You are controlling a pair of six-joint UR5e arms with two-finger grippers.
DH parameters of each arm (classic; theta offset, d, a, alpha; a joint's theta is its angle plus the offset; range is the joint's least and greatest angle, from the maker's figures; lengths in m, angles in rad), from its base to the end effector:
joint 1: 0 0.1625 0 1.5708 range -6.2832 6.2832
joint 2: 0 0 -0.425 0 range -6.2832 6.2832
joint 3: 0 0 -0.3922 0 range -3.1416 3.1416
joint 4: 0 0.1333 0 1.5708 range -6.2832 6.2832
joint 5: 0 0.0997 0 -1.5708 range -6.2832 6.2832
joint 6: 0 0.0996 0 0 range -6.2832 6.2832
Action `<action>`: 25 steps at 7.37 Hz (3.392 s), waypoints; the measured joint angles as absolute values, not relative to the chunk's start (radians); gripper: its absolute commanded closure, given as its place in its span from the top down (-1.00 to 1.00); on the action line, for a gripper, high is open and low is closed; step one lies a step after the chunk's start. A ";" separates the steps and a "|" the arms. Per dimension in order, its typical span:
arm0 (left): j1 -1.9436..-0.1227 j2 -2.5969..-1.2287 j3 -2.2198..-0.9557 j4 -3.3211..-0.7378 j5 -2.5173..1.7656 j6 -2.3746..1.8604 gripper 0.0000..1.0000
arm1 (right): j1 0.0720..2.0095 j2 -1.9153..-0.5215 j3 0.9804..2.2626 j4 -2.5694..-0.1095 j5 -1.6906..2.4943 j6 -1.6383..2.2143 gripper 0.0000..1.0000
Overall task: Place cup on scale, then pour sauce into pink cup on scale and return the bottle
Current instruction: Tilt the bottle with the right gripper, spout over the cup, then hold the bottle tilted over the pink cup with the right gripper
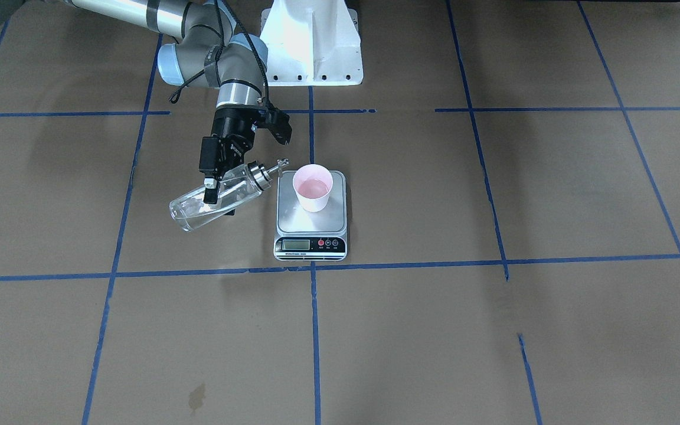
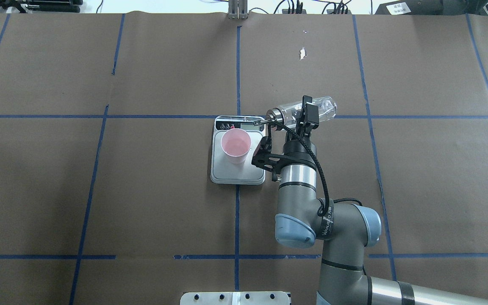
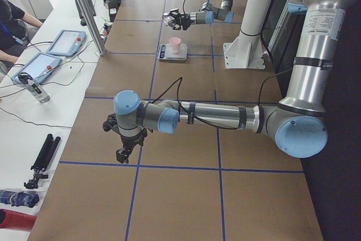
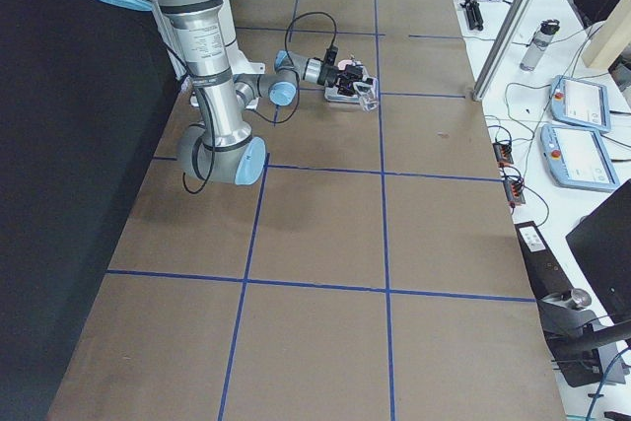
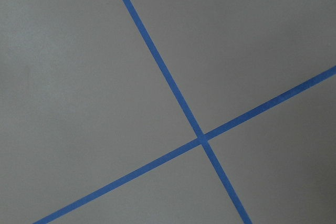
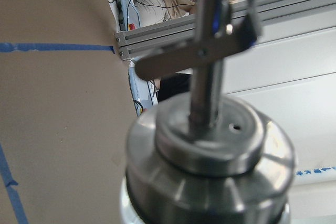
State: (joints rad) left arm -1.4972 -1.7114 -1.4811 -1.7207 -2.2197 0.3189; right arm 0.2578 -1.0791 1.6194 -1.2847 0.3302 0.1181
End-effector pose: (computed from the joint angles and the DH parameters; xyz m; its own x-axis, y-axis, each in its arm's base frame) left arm -0.0314 -0.5686 0.6212 0.7235 0.4762 -0.4998 -0.3148 0.8719 0.3751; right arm -0.5495 -0.3802 0.2840 0.8274 -0.1148 -0.5498 0.5616 0.1876 0.8059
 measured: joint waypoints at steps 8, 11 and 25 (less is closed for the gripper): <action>-1.497 -1.718 -1.459 -1.723 -2.220 0.319 1.00 | 0.252 -1.058 1.566 -1.318 0.206 -0.100 -1.00; -1.497 -1.718 -1.458 -1.723 -2.220 0.321 1.00 | 0.246 -1.057 1.553 -1.318 0.181 -0.135 -1.00; -1.497 -1.720 -1.462 -1.723 -2.222 0.320 1.00 | 0.238 -1.056 1.552 -1.314 0.164 -0.138 -1.00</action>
